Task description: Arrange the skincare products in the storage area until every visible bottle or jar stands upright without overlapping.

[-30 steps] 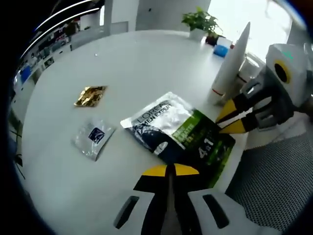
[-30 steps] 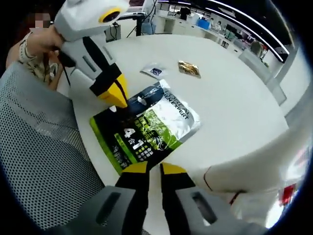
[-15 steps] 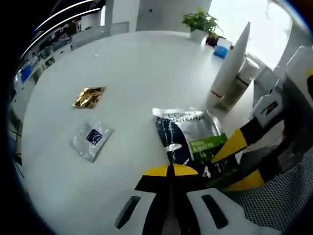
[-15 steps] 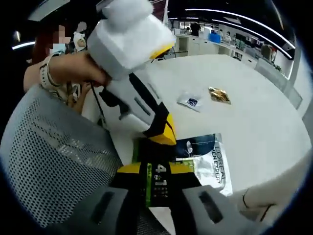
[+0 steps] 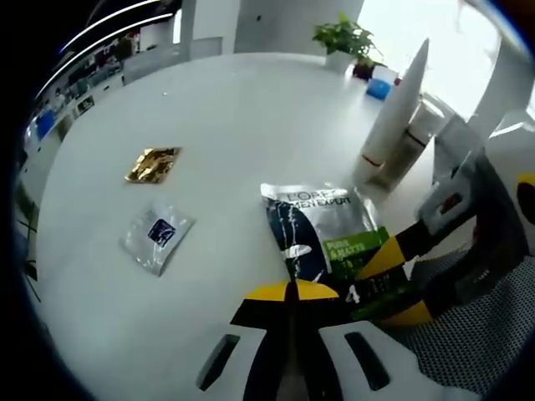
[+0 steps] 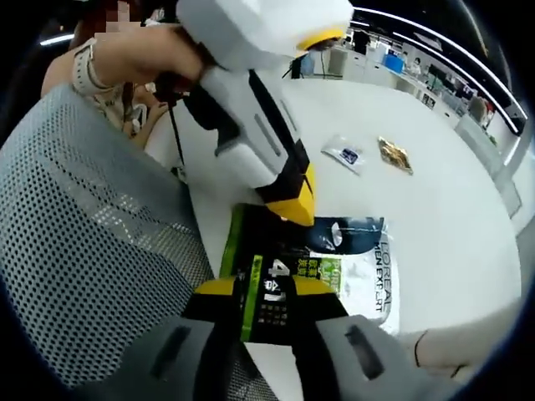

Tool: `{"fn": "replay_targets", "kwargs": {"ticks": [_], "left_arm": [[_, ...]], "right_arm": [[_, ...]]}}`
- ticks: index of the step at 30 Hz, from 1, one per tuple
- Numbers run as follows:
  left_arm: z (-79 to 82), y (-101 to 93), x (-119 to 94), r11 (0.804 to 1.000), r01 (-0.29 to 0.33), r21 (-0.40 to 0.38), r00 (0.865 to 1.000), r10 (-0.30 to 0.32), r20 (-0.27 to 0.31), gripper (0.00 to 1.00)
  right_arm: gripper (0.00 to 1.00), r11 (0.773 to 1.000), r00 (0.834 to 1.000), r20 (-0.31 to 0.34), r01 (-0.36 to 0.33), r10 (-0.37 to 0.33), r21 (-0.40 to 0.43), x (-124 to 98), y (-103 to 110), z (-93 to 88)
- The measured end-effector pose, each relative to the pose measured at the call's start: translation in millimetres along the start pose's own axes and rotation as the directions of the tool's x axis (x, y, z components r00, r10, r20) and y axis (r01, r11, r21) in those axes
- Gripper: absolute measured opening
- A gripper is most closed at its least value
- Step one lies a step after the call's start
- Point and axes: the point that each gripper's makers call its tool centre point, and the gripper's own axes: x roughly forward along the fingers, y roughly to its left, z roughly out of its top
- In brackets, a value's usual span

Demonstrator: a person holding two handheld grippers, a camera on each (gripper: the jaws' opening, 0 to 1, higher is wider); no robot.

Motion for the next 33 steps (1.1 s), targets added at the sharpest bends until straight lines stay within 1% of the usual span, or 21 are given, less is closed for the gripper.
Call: {"fn": "replay_targets", "kwargs": {"ticks": [1,3,7,10,11,14,19,23,26,30,33], "left_arm": [[-0.1,-0.1,-0.1,1.000,-0.001,0.001,1.000,0.001,-0.002,0.00],[-0.8,-0.4,-0.5,1.000,0.000,0.006,1.000,0.000,-0.011,0.00],[-1.3,-1.0,0.0,1.000,0.007,0.017,0.999,-0.006,-0.031,0.00],[-0.1,-3.3,2.1,0.999,0.013,0.031,0.999,-0.011,-0.043,0.00],[0.8,-4.2,3.5,0.999,0.017,0.039,0.999,-0.015,-0.049,0.00],[4.5,-8.3,7.3,0.998,0.031,0.054,0.998,-0.028,-0.057,0.00],[11.1,-13.7,13.3,0.994,0.044,0.096,0.996,-0.036,-0.077,0.00],[14.5,-17.3,17.6,0.991,0.053,0.122,0.995,-0.042,-0.089,0.00],[16.7,-19.6,20.0,0.990,0.057,0.132,0.995,-0.045,-0.092,0.00],[19.1,-22.7,22.2,0.989,0.064,0.134,0.994,-0.051,-0.094,0.00],[20.7,-26.1,24.8,0.989,0.074,0.129,0.994,-0.062,-0.095,0.00]], "right_arm": [[0.24,1.000,1.000,-0.013,0.013,-0.013,-0.027,-1.1,-2.5,-1.6],[0.25,1.000,1.000,-0.021,0.016,-0.016,-0.027,-2.7,-5.2,-4.1],[0.26,0.999,0.999,-0.038,0.031,-0.030,0.014,-7.9,-17.1,-13.6],[0.26,0.998,0.997,-0.054,0.059,-0.058,0.015,-12.8,-26.7,-20.6],[0.26,0.997,0.995,-0.065,0.077,-0.076,0.021,-16.0,-32.5,-25.3],[0.24,0.994,0.993,-0.067,0.096,-0.093,0.049,-20.4,-38.5,-32.2],[0.22,0.992,0.990,-0.086,0.113,-0.108,0.049,-24.4,-40.6,-38.3],[0.20,0.992,0.986,-0.108,0.126,-0.125,0.004,-27.8,-41.9,-43.0],[0.19,0.991,0.984,-0.114,0.135,-0.134,0.007,-29.9,-45.4,-46.2],[0.18,0.989,0.983,-0.117,0.147,-0.142,0.031,-32.9,-50.0,-51.2],[0.16,0.985,0.976,-0.135,0.171,-0.169,0.006,-36.0,-53.9,-55.6]]}}
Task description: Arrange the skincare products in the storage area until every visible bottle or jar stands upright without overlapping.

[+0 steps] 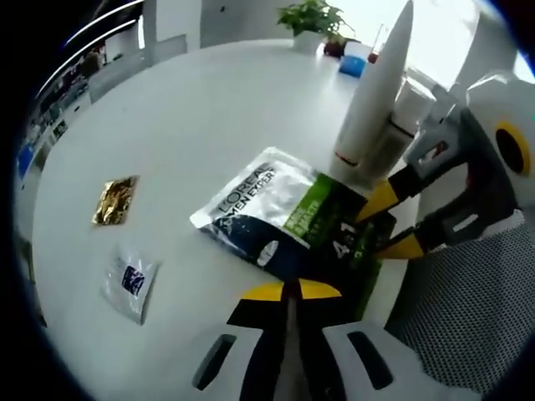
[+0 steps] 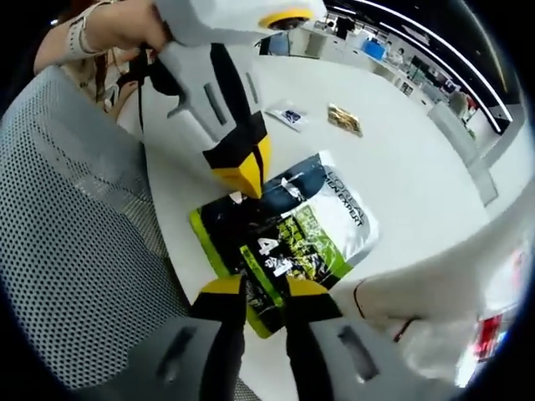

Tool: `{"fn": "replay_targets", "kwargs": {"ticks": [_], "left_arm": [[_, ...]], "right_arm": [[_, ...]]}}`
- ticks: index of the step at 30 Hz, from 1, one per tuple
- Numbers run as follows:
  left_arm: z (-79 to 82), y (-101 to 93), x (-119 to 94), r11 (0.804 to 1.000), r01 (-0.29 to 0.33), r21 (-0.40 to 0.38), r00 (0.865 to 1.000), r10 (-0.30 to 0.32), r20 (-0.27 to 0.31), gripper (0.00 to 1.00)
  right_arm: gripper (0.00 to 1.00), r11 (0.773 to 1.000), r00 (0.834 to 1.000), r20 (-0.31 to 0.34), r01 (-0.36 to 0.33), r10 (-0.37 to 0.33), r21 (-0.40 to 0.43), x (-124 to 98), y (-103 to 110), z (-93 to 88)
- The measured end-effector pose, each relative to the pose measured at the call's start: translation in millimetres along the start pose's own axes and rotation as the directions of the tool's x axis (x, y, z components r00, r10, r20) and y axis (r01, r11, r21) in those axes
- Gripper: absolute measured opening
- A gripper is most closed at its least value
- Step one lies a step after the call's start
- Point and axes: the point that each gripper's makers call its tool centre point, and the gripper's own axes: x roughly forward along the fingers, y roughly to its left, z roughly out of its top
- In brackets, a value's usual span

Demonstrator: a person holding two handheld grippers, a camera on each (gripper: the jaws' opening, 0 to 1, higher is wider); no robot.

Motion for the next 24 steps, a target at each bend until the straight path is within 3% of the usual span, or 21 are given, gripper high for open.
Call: {"fn": "replay_targets", "kwargs": {"ticks": [10,24], "left_arm": [[3.6,-2.7,3.8,0.999,-0.005,0.042,1.000,0.005,-0.013,0.00],[2.6,0.1,1.6,0.999,-0.029,0.043,1.000,0.029,0.000,0.00]], "right_arm": [[0.08,0.999,1.000,-0.009,-0.018,0.018,0.027,-0.5,5.7,-2.8],[0.02,0.997,0.998,0.011,-0.062,0.062,0.046,1.1,15.4,1.8]]}}
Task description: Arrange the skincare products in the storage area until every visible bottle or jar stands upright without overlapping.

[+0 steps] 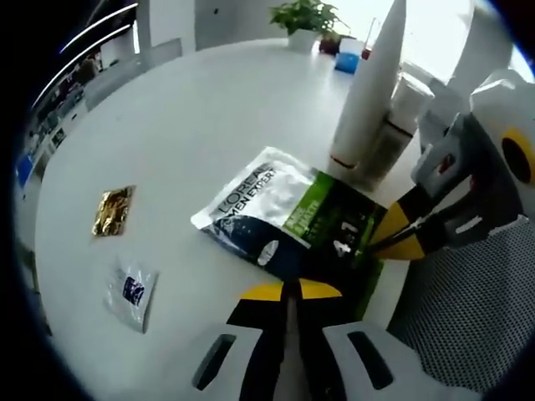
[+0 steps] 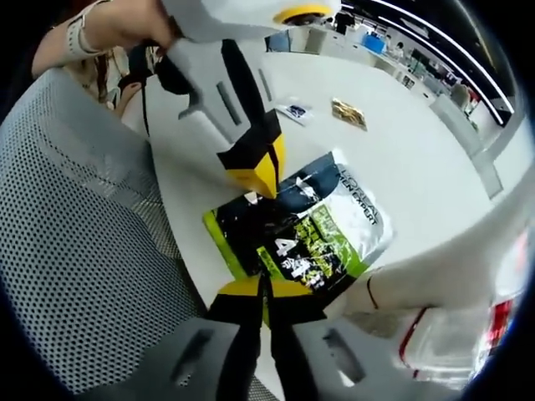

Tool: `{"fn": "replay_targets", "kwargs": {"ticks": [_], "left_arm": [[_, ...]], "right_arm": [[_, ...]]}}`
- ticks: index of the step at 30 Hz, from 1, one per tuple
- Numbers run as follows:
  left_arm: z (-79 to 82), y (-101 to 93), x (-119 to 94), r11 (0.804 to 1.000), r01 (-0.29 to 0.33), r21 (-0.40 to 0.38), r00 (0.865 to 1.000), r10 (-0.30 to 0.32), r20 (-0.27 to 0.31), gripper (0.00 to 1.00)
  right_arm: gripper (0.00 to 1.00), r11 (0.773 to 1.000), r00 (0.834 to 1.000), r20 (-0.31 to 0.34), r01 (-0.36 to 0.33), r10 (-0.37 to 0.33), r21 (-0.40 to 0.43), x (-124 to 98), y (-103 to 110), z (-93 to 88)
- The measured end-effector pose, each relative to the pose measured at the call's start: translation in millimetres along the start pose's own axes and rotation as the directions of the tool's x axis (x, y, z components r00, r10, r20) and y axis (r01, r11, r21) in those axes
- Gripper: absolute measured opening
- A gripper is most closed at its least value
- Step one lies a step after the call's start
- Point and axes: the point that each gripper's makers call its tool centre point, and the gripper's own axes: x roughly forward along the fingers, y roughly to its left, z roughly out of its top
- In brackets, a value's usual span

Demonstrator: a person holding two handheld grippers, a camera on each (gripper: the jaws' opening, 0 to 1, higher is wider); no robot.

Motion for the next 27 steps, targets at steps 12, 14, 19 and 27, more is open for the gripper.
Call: {"fn": "replay_targets", "kwargs": {"ticks": [12,14,19,27], "left_arm": [[-2.5,1.5,-7.2,0.998,-0.006,0.070,1.000,0.005,0.015,0.02],[-1.4,3.2,-11.9,0.998,-0.016,0.067,0.999,0.014,0.029,0.00],[-4.0,10.1,-24.3,0.996,-0.059,0.065,0.998,0.057,0.042,0.00],[0.2,10.2,-56.7,0.995,-0.103,-0.016,0.984,0.104,0.145,0.02]], "right_arm": [[0.02,0.999,1.000,0.016,-0.015,0.014,0.034,0.0,-0.9,-0.1],[0.02,0.999,1.000,0.017,-0.014,0.014,0.035,0.0,-0.4,-0.1],[0.02,1.000,1.000,0.015,-0.012,0.012,0.028,-0.1,-0.3,0.0],[0.05,0.997,0.995,0.093,0.035,-0.041,0.064,-17.1,-15.2,16.3]]}}
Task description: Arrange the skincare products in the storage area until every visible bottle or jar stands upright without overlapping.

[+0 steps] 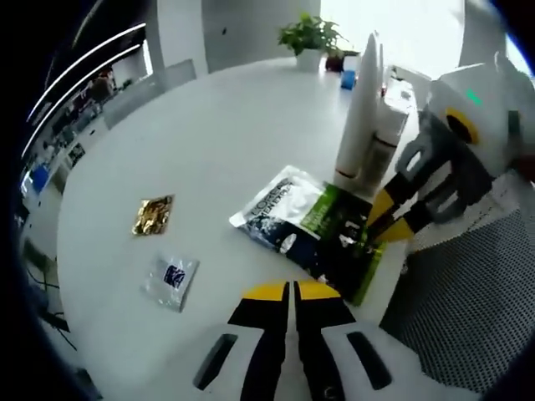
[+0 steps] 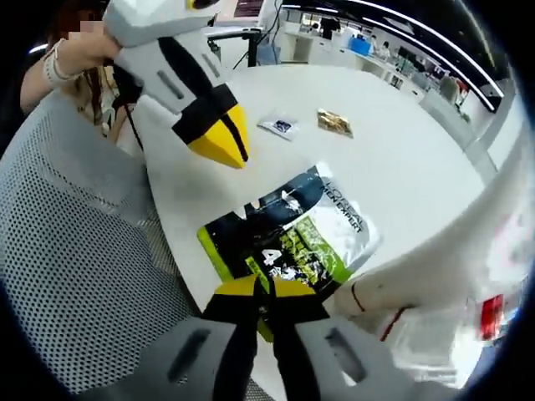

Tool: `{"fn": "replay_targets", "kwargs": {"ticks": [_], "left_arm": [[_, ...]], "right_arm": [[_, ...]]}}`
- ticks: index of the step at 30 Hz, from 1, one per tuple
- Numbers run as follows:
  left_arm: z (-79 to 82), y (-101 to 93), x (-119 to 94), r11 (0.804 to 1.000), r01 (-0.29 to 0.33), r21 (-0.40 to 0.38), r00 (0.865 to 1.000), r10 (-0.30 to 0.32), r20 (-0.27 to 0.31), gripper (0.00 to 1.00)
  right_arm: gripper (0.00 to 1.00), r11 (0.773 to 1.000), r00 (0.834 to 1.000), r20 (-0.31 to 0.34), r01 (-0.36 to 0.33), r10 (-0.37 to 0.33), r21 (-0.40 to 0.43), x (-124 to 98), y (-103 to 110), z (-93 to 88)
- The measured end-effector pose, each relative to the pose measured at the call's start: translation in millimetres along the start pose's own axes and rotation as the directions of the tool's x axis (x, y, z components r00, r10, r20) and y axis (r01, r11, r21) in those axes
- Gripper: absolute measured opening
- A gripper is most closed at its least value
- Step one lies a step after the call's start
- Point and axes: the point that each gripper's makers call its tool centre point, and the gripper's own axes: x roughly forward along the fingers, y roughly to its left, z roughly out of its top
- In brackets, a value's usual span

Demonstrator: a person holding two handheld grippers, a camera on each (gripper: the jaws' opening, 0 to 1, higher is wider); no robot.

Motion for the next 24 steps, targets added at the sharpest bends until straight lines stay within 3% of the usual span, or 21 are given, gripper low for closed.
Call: {"fn": "replay_targets", "kwargs": {"ticks": [3,9,14,18,24], "left_arm": [[3.3,-2.5,-8.9,1.000,-0.007,-0.022,0.999,0.008,0.035,0.01],[12.4,-6.4,-24.1,0.999,-0.032,-0.035,0.995,0.035,0.092,0.09],[19.8,-7.5,-35.1,0.997,-0.050,-0.051,0.989,0.057,0.139,0.18],[21.4,-18.4,-44.9,0.998,-0.034,-0.048,0.985,0.042,0.167,0.22],[23.9,-25.4,-59.7,0.998,-0.068,-0.019,0.975,0.070,0.211,0.32]], "right_arm": [[0.07,1.000,0.999,0.052,-0.007,0.007,-0.002,-9.5,0.4,10.0],[0.15,1.000,0.987,0.158,-0.028,0.027,0.004,-31.1,8.3,25.8],[0.24,1.000,0.975,0.223,0.009,-0.014,0.025,-50.6,6.8,32.8],[0.27,0.998,0.947,0.315,0.056,-0.064,0.034,-69.9,1.5,44.2],[0.38,0.989,0.918,0.372,0.104,-0.135,0.103,-97.8,-8.5,43.8]]}}
